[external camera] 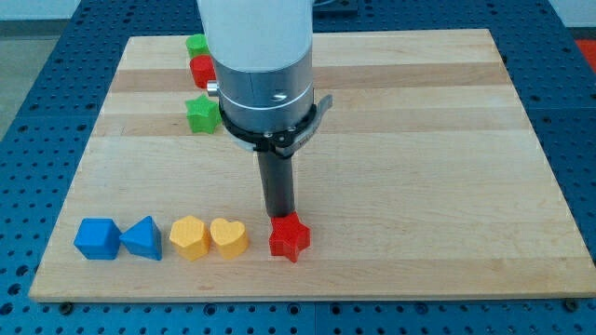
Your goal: Move the red star closer to yellow heart
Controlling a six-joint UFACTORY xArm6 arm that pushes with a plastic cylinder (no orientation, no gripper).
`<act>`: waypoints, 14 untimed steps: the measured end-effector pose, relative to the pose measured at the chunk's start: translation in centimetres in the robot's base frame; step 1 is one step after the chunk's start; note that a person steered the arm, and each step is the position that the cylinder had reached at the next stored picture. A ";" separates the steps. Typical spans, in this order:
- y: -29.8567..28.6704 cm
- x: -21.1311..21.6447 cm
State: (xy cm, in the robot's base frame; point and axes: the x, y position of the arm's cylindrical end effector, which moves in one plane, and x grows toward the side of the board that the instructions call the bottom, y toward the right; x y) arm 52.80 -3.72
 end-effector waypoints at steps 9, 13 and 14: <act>5.5 2.8; 3.9 3.3; 4.6 3.7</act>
State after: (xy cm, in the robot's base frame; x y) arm 56.50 0.91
